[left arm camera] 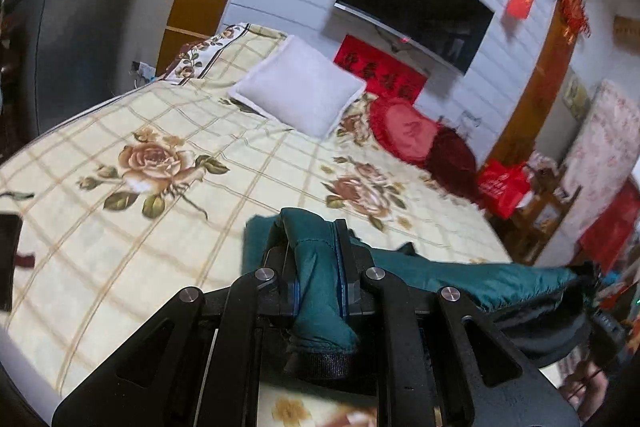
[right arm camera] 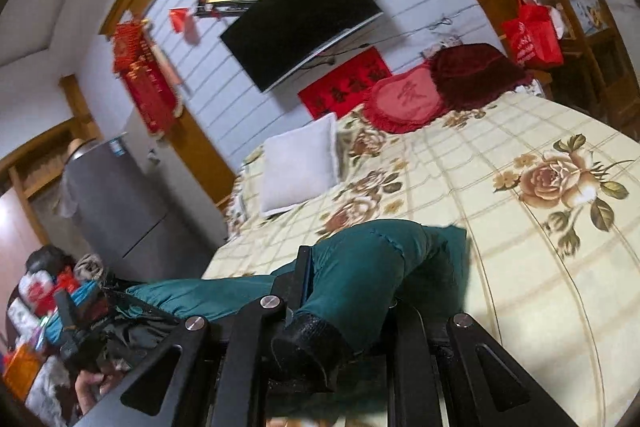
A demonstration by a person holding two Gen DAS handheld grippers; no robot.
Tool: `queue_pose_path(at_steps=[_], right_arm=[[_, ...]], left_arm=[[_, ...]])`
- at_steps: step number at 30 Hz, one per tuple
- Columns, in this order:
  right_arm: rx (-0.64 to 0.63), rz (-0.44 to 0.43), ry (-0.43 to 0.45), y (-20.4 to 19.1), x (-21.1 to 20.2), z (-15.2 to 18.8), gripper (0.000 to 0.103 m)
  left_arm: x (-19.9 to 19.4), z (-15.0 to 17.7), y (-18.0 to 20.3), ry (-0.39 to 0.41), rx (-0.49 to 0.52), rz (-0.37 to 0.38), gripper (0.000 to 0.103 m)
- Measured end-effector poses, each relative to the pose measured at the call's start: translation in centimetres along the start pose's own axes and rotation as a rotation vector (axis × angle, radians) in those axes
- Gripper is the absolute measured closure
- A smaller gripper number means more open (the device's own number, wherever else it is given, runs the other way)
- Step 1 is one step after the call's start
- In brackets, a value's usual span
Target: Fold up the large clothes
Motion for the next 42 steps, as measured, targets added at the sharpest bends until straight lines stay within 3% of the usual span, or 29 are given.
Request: queue_pose_path(at_steps=[7, 14, 23, 29, 36, 38, 41, 42], right_arm=[[-0.028, 0.134, -0.024, 3.5, 8.5, 0.5, 0.089], [-0.129, 0.231, -0.080, 8.0, 14.2, 3.2, 0.089], [-0.153, 0.269, -0.199, 11.1, 18.1, 6.7, 0.089], [-0.065, 0.252, -0.248, 12.1, 18.7, 7.4, 0.081], [0.089, 0.208, -0.218, 12.1, 17.5, 6.5, 0.071], [0.141, 0.196, -0.203, 12.1, 17.2, 6.1, 0.070], [0.207, 0.171, -0.166, 11.9, 16.7, 5.2, 0.069], [0.216, 0.164, -0.155, 11.7, 16.5, 4.9, 0.068]], left_arm=[[10.4, 2.2, -2.0, -0.068, 0.057, -0.098, 0.091], [17.0, 5.1, -2.3, -0.099, 0.073, -0.128, 0.090], [20.5, 8.6, -3.0, -0.159, 0.100, -0.173, 0.088], [21.2, 8.9, -3.6, -0.210, 0.055, -0.160, 0.085], [20.8, 8.4, -3.4, -0.229, 0.037, -0.145, 0.082], [20.4, 7.7, -3.2, -0.220, 0.016, -0.117, 0.076], [19.6, 6.3, -2.9, -0.192, -0.019, -0.070, 0.055], [19.4, 6.0, -3.0, -0.182, -0.016, -0.081, 0.015]])
Point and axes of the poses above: each gripper's, at about its wrist camera, not at the fingertips, and x roughly the way its jaws point, y to its right, z to its underside, the point moved 9 cm from there along x, roughly the way its jaws point, and after that the axes turned 10 degrees about y, right-handed, at the moved point
